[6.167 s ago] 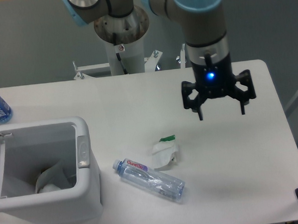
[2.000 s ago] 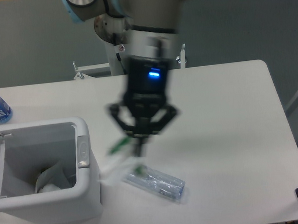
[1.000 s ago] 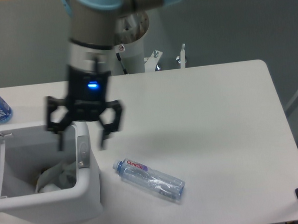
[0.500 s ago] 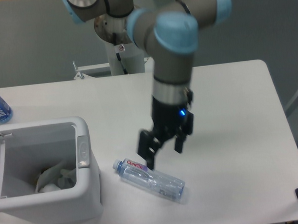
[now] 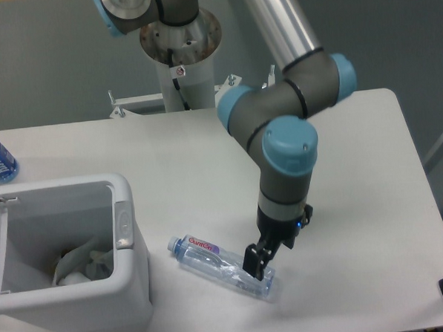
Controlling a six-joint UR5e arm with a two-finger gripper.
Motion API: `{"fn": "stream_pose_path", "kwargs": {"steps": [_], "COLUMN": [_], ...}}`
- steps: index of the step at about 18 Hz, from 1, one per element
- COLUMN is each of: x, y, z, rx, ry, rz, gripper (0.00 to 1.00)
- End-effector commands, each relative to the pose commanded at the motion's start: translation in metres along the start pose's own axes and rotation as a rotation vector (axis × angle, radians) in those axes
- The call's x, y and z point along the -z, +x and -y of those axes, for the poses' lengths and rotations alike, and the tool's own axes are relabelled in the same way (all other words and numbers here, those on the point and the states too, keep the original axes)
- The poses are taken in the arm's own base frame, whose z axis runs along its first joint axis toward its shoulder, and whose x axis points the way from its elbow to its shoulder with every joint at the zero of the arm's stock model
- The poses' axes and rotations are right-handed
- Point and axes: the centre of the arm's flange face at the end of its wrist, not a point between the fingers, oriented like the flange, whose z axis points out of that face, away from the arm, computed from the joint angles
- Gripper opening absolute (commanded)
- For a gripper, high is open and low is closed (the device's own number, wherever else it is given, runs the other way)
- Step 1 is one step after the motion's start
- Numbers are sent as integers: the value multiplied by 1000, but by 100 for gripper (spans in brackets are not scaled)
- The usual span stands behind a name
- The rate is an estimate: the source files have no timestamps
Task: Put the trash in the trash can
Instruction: 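Close the gripper around the bottle's bottom end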
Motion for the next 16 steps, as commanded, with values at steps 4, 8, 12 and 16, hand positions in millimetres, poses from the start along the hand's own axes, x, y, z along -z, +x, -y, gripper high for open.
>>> {"fn": "stream_pose_path", "kwargs": {"steps": [4, 8, 12, 16], "x": [-23, -48, -58, -63], "y": [-2, 3, 15, 19], "z": [-2, -1, -8, -13], "rx": [1, -8, -29, -37], "ry": [-30, -44, -51, -59], "rz": [11, 49, 62, 67], "gripper": [100, 100, 100, 100]}}
